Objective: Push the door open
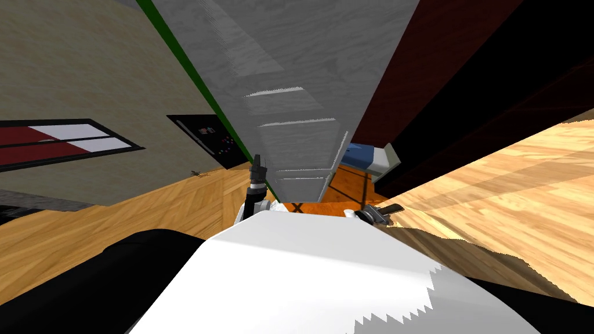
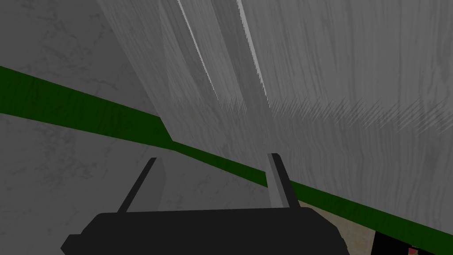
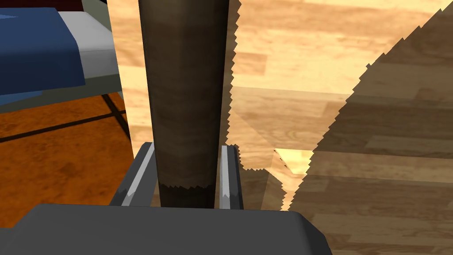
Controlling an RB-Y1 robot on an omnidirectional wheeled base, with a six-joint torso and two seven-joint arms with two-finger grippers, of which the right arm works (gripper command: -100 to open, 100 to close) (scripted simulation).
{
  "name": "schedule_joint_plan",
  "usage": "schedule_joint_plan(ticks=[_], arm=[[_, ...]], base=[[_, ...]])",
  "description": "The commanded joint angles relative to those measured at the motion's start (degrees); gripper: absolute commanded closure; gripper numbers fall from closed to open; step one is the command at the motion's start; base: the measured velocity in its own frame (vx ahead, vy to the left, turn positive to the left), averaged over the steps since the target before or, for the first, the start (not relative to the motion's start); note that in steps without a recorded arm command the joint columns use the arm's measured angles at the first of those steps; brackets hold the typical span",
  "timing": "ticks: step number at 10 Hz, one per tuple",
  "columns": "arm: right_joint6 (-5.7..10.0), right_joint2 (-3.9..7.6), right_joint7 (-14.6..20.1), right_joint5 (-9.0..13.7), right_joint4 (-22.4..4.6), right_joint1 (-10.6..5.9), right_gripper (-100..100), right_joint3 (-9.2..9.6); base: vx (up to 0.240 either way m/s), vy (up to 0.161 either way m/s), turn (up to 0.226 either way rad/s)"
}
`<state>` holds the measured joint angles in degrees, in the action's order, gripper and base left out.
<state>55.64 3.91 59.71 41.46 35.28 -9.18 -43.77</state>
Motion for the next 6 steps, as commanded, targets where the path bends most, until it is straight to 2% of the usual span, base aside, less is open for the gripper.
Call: schedule_joint_plan(ticks=[1, 3, 5, 6], arm=[[0.00, 0.00, 0.0, 0.0, 0.0, 0.00, 100, 0.00], [1.91, 0.37, -1.3, 1.9, -0.5, -0.51, 100, -2.90], [1.91, 0.37, -1.3, 1.9, -0.5, -0.51, 100, -2.90], [2.80, 0.48, -1.9, 2.7, -0.6, -0.76, 100, -4.20]], base=[[0.017, -0.009, 0.018], [0.012, -0.124, 0.177], [0.018, -0.115, 0.032], [0.027, -0.105, 0.093]])
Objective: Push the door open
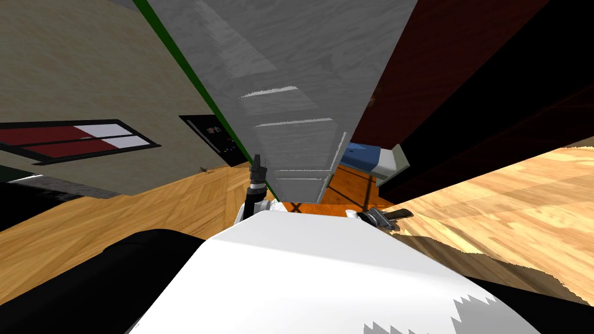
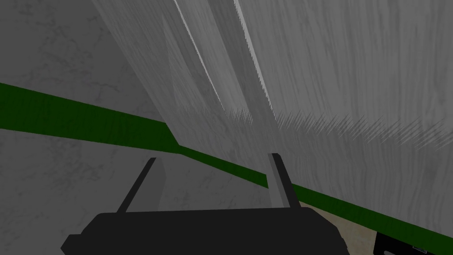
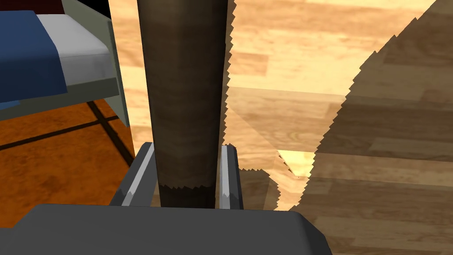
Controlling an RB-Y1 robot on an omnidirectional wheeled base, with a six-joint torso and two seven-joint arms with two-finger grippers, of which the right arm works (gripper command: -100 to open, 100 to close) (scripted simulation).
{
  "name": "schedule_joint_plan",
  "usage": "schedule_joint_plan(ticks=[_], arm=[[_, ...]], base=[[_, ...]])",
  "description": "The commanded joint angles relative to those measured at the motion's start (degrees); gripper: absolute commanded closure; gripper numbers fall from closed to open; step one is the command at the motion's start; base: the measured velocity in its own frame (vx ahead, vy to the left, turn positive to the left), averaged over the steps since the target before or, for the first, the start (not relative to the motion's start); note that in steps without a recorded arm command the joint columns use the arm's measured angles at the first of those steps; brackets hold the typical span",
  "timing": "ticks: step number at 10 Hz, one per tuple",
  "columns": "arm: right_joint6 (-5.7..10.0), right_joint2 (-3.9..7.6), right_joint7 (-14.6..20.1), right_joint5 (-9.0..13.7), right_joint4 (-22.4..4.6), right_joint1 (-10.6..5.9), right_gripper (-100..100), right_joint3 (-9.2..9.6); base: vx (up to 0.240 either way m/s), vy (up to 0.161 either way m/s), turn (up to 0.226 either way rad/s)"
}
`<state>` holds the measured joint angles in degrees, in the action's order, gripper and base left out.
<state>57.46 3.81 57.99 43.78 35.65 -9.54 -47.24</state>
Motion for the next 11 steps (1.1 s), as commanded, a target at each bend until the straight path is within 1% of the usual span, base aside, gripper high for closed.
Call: schedule_joint_plan(ticks=[1, 4, 5, 6, 7, 8, 9, 10, 11], arm=[[1.95, 0.67, -0.9, 1.4, -1.2, -0.66, 100, -2.14], [3.47, 0.72, -2.0, 2.9, -1.6, -1.08, 100, -4.36], [4.45, 0.72, -2.7, 3.8, -1.8, -1.35, 100, -5.80], [4.91, 0.70, -3.0, 4.3, -1.9, -1.48, 100, -6.48], [5.78, 0.65, -3.6, 5.1, -2.0, -1.72, 100, -7.74], [6.15, 0.62, -3.9, 5.5, -2.1, -1.82, 100, -8.28], [6.78, 0.54, -4.3, 6.1, -2.3, -1.99, 100, -9.21], [6.31, 0.84, -3.8, 5.8, -3.0, -2.08, 100, -8.64], [7.72, 1.30, -4.3, 6.9, -3.3, -2.23, 100, -10.26]], base=[[0.046, -0.154, 0.167], [0.020, -0.132, 0.111], [0.021, -0.137, 0.153], [0.020, -0.138, 0.115], [0.038, -0.131, 0.119], [0.040, -0.135, 0.086], [0.014, -0.149, 0.091], [0.001, -0.071, 0.022], [0.006, -0.139, 0.093]])
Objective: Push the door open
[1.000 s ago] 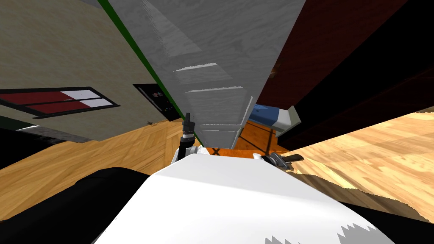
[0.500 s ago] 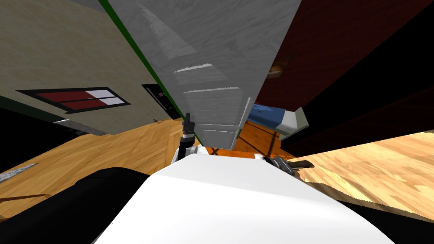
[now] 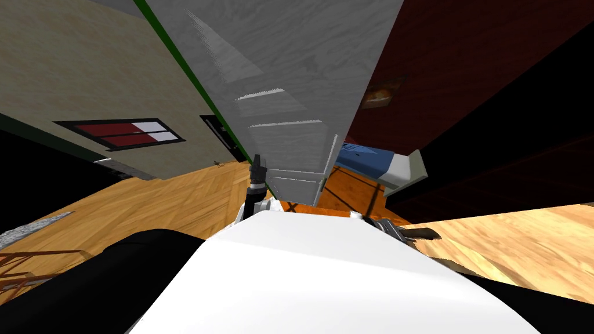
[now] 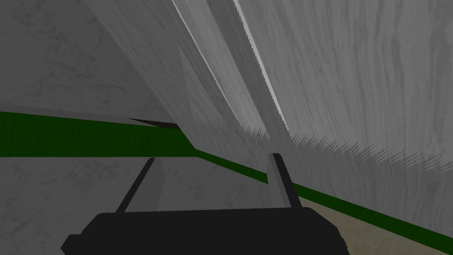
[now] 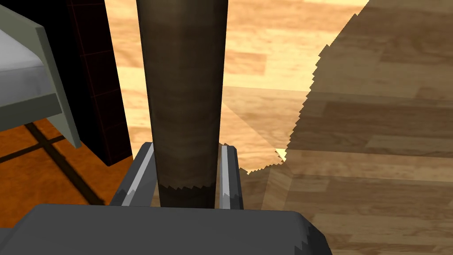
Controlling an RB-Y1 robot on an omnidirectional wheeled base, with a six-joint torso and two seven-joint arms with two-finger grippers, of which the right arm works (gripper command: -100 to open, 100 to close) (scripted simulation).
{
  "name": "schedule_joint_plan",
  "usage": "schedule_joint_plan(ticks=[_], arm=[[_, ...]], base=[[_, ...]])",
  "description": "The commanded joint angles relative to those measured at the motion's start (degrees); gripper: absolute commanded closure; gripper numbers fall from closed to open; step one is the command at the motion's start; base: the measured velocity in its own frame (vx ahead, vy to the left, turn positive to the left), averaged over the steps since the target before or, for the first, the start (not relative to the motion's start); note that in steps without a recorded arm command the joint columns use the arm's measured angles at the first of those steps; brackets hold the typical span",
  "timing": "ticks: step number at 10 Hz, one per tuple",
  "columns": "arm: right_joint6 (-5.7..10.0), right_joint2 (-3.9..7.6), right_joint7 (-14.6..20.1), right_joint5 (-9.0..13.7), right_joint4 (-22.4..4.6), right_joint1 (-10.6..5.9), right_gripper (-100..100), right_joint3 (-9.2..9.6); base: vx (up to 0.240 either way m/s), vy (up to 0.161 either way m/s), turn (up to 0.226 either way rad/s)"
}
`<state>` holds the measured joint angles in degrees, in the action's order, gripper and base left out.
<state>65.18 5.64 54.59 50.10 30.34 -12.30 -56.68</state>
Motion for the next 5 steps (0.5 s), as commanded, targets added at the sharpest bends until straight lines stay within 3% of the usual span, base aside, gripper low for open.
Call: schedule_joint_plan(ticks=[1, 5], arm=[[0.01, -0.53, -0.9, 0.6, 2.0, 0.53, 100, -0.83], [3.11, 0.12, -2.4, 3.8, 1.6, 0.30, 100, -5.31]], base=[[0.017, -0.158, 0.068], [0.011, -0.208, 0.094]])
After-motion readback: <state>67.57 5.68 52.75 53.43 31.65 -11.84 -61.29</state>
